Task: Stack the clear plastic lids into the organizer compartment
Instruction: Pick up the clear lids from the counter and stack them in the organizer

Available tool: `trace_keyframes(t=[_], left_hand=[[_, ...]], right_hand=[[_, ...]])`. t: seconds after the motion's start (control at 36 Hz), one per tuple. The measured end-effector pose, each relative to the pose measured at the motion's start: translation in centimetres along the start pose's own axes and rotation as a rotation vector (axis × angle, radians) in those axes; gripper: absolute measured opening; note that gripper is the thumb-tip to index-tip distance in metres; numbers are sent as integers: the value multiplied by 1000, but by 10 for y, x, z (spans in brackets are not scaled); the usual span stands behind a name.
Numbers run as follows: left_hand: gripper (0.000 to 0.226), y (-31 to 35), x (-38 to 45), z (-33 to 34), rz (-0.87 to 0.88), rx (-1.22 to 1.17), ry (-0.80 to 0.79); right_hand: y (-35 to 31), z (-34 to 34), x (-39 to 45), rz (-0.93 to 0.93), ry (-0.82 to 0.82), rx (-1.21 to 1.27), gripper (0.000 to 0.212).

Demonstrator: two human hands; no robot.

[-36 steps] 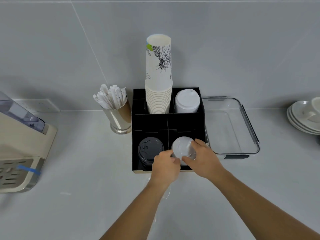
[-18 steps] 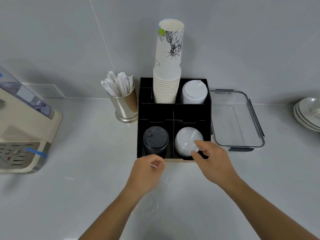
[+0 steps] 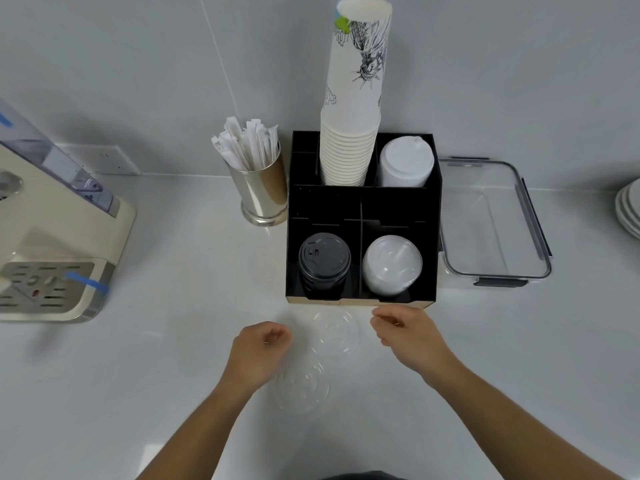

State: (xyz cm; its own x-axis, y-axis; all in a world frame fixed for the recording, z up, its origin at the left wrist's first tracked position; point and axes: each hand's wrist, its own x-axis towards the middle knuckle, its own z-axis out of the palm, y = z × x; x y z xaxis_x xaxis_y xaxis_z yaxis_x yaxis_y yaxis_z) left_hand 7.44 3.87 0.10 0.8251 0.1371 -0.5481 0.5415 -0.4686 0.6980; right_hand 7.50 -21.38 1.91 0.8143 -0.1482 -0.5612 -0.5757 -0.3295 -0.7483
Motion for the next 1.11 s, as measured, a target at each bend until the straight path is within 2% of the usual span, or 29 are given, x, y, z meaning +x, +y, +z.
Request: trace_keyframes(t=[0.19,0.33,0.53,0.81,0.94,1.11], left_hand=[[26,-2,9,5,-50,-70,-39],[28,1,14,12,-31,-77,-60],[37,9,19,20,-1,-58,-103],[33,15,20,28,20,30,-129],[21,19,16,30,54,69,-126],[17,21,7,37,43,32,-77]], right_hand=[[10,14,11,153,-37,149,21],[17,21,17,209,-49,188,12],[24,28,22,246,-88,158,15],[22,30,19,226,-95,84,22],[23,25,16,226,-90,139,21],[20,14,4,213,-57,198,19]])
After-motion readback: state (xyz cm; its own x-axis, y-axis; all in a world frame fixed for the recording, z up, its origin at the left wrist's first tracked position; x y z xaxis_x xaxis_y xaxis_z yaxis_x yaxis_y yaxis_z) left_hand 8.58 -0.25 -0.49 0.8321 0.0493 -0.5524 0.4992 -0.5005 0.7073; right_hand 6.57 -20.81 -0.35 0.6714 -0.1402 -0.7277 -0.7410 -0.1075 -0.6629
